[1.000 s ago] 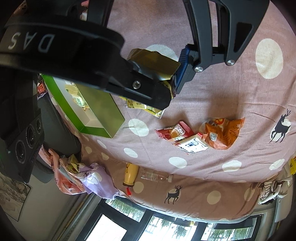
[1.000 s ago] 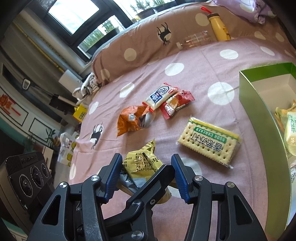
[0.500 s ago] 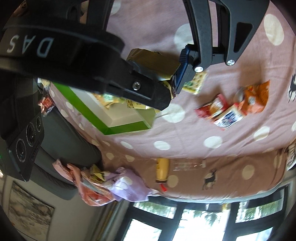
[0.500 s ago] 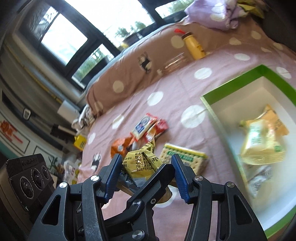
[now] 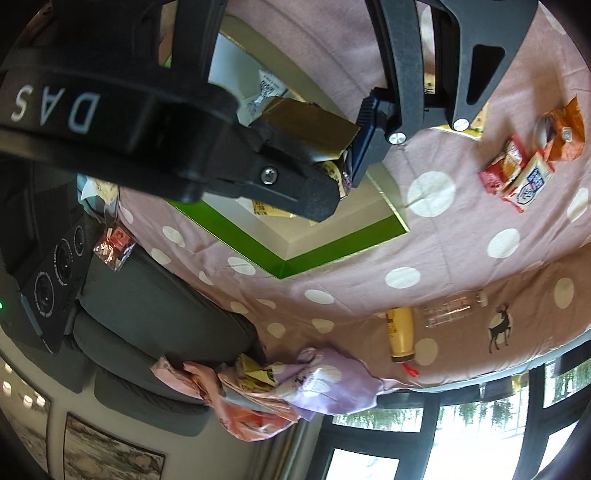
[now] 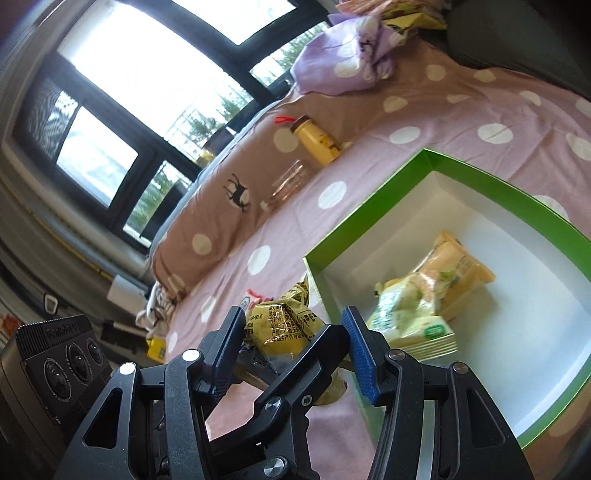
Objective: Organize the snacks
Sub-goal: 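Carry the gold packet with the right gripper over the green box, then lower the gold packet into the box and open the right gripper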
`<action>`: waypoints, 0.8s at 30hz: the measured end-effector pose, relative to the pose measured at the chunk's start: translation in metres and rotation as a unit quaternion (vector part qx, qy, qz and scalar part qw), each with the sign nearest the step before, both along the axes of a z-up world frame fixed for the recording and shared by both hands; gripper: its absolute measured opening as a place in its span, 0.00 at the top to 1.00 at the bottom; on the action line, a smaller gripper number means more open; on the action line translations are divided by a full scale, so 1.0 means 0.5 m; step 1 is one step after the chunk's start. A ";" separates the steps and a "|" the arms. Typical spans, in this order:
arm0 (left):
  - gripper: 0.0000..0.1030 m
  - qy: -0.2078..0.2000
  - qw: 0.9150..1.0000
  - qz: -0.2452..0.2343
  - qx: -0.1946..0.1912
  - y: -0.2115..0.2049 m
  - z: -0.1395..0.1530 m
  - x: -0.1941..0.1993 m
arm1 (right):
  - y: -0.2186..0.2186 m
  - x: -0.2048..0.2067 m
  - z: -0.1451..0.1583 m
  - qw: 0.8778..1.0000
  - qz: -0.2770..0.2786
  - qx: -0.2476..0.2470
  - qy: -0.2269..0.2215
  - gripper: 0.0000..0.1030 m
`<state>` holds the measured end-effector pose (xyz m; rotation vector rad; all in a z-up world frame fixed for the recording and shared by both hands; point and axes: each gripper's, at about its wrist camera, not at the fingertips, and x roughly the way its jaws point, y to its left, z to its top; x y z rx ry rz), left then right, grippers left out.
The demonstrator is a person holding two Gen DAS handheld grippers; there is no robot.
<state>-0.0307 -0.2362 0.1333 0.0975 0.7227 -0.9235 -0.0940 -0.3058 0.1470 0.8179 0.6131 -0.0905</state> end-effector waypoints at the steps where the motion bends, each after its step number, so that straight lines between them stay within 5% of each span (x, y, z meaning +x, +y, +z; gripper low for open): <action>1: 0.49 0.004 1.000 -0.007 0.004 -0.011 -0.003 -0.001 | -0.009 -0.002 -0.005 1.000 -0.003 0.006 0.001 0.45; 24: 0.49 0.064 0.993 -0.089 0.041 -0.143 -0.068 0.013 | -0.127 -0.037 -0.079 0.992 -0.101 0.060 0.055 0.45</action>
